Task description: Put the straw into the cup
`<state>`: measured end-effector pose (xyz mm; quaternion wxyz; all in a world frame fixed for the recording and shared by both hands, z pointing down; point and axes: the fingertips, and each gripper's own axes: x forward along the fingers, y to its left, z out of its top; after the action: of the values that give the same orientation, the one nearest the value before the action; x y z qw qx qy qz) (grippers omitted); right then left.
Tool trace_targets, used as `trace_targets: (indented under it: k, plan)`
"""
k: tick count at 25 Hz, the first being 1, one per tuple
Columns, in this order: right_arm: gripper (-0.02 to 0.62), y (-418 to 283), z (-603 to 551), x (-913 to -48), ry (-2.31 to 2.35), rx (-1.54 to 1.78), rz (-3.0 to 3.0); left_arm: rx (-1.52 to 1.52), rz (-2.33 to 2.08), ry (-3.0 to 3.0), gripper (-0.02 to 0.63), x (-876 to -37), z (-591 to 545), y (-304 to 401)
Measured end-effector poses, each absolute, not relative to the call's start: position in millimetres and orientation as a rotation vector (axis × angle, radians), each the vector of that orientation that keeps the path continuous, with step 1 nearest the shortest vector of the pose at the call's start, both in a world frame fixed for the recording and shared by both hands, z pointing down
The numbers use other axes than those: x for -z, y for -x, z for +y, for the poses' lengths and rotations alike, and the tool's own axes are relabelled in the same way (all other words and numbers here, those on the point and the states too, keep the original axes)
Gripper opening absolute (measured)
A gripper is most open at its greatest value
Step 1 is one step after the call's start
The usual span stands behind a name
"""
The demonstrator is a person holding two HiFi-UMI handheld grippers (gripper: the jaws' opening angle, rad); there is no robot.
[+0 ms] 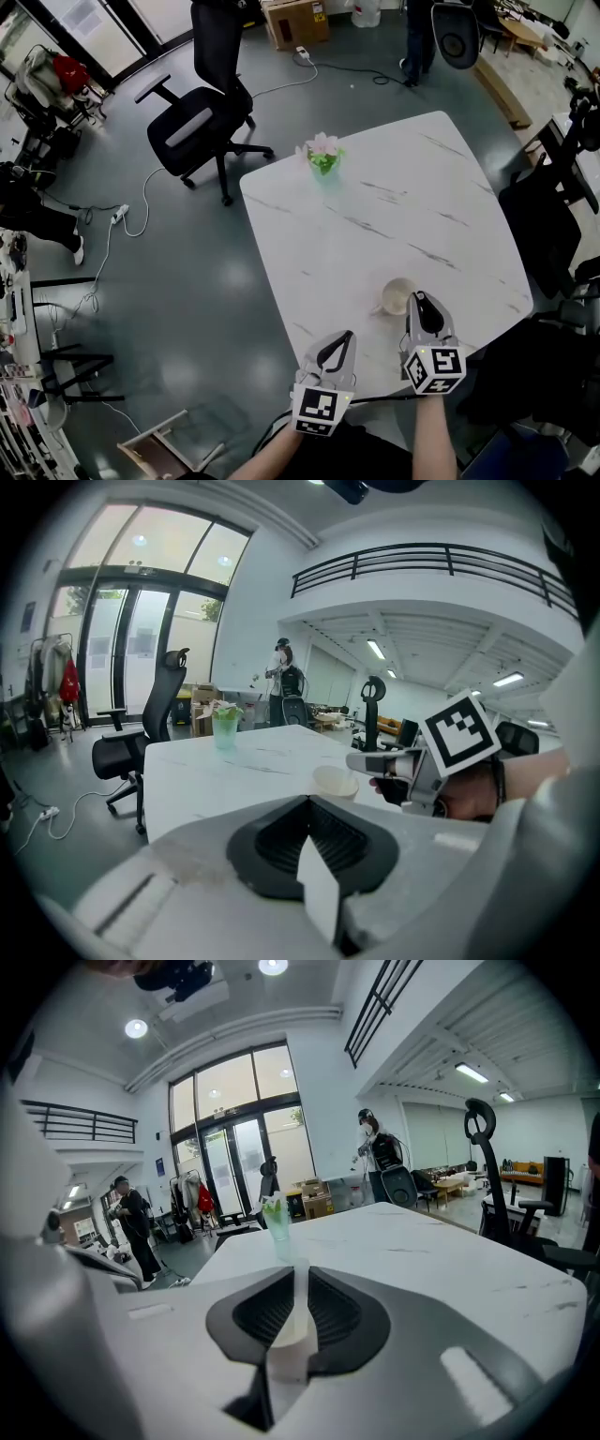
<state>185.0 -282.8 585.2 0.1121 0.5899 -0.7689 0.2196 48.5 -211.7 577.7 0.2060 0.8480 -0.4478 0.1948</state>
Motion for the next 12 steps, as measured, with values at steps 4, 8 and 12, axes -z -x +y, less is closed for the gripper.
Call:
trace_targets:
  k: [4, 8, 12]
  plan:
    - [0.046, -185.2, -284.0, -590.0, -1.731, -0.653, -2.247, -0.543, -1.257, -2.347, 0.002, -580.2, -212.7, -44.7]
    - [0.048, -185.4, -285.7, -590.2, -1.743, -0.646, -2.24, -0.539, -1.26, -2.339, 0.002, -580.7, -214.8, -41.9]
    - [0.051, -185.9, -285.3, -592.1, -1.752, -0.655, -2.224, -0.526, -1.261, -2.345, 0.002, -578.7, -216.8, -40.9]
